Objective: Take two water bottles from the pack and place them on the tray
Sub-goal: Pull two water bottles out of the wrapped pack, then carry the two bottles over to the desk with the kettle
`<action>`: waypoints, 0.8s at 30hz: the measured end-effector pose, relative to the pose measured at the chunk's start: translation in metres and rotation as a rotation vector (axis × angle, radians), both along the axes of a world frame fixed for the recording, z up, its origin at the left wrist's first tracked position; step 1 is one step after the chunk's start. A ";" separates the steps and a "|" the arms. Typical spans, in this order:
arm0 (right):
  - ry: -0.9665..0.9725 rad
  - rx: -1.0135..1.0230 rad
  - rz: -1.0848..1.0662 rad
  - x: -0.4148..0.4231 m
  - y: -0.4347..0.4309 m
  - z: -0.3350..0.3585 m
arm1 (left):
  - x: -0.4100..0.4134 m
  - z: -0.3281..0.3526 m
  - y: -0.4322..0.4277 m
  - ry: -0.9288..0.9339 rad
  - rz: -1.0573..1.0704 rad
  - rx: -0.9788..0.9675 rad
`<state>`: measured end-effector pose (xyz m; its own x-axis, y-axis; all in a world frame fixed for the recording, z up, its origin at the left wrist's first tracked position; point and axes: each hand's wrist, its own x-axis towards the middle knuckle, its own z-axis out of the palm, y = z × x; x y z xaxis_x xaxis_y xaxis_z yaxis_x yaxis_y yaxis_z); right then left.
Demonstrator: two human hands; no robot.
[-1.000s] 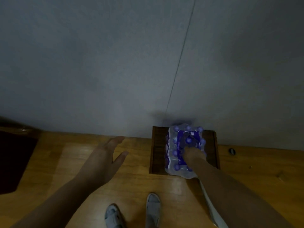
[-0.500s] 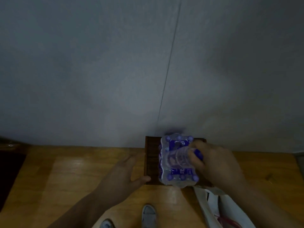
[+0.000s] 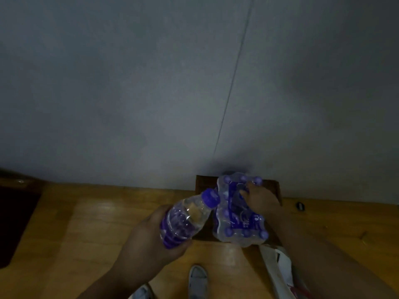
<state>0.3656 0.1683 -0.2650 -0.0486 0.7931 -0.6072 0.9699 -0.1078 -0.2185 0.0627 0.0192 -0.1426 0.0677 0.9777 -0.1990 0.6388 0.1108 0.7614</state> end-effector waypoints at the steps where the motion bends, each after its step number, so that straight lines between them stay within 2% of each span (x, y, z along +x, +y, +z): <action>1: -0.027 -0.052 0.002 -0.003 -0.001 -0.017 | -0.006 -0.003 -0.002 0.006 0.019 -0.006; 5: -0.101 -0.090 -0.053 -0.021 0.005 -0.062 | -0.027 -0.012 -0.011 0.034 0.070 -0.012; 8: -0.206 -0.211 0.025 -0.026 0.016 -0.070 | -0.040 -0.010 -0.019 0.001 0.104 -0.012; 11: -0.182 -0.045 0.113 -0.014 0.008 -0.059 | -0.053 -0.004 -0.029 -0.009 0.144 -0.001; 13: -0.179 0.053 0.170 -0.003 -0.001 -0.039 | -0.063 0.002 -0.036 -0.008 0.173 0.020; 18: -0.030 0.220 -0.025 -0.006 -0.020 0.044 | -0.101 0.025 -0.065 -0.055 0.262 0.072; 24: -0.002 0.423 0.070 -0.098 -0.055 0.162 | -0.174 0.063 -0.123 -0.033 0.365 0.184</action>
<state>0.2678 0.1137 -0.1025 -0.1104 0.9671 -0.2291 0.9721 0.0571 -0.2275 -0.1116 -0.1041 -0.0798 -0.2864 0.9579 -0.0220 0.5574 0.1852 0.8093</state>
